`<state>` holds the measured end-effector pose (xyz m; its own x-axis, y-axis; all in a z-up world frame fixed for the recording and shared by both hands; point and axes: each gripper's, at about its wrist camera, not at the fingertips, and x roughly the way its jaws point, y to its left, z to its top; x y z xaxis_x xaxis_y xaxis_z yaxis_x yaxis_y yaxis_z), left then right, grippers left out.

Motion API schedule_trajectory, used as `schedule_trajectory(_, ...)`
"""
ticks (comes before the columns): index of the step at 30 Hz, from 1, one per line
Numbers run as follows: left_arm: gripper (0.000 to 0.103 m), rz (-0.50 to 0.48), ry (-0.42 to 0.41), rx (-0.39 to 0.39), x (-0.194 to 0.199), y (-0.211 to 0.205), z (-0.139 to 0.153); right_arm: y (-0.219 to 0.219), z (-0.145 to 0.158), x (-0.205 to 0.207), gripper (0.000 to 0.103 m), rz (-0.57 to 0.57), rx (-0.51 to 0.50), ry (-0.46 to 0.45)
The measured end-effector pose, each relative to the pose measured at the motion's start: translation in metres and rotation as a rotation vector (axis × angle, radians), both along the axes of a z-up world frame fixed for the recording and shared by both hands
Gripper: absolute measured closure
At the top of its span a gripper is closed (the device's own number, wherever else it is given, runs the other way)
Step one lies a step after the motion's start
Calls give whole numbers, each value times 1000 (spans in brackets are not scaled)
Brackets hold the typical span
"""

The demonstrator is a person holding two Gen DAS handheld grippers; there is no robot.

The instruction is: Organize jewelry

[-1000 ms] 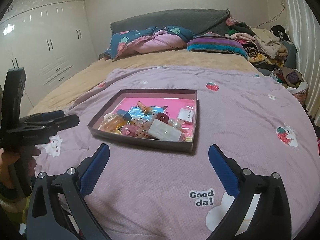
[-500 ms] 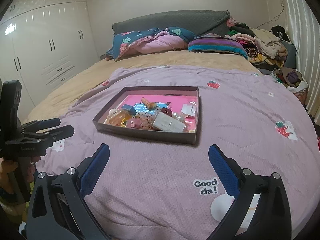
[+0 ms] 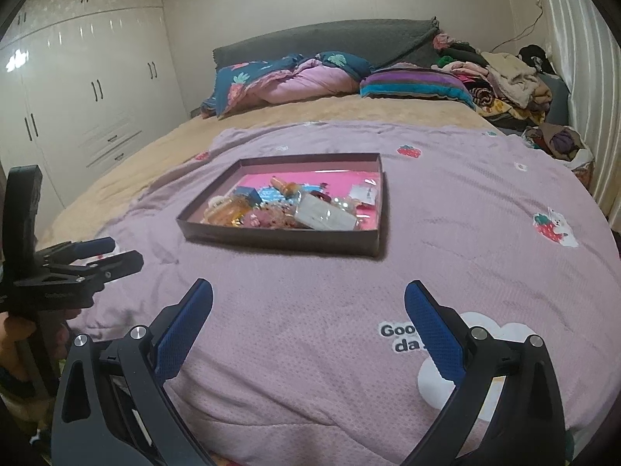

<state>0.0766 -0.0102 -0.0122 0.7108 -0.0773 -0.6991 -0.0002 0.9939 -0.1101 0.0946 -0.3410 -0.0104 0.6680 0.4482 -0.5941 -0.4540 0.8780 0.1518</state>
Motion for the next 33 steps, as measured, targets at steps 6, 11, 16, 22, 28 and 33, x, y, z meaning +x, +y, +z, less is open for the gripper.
schedule_trajectory(6,9,6,5,-7,-4,0,-11,5,-9,-2,4,1,-9,-5)
schedule_trajectory(11,9,8,6,-15,-6,-1,-17,8,-18,-2,4,11,-18,17)
schedule_trajectory(16,9,10,7,-18,-7,-2,-18,12,-22,-3,4,22,-25,29)
schedule_trajectory(22,9,20,8,-22,-8,-3,-18,13,-23,-3,4,19,-23,37)
schedule_trajectory(28,9,31,9,-20,-8,-2,-17,13,-24,-1,4,19,-24,41)
schedule_trajectory(33,9,37,9,-22,-10,0,-16,12,-22,-1,4,21,-25,43)
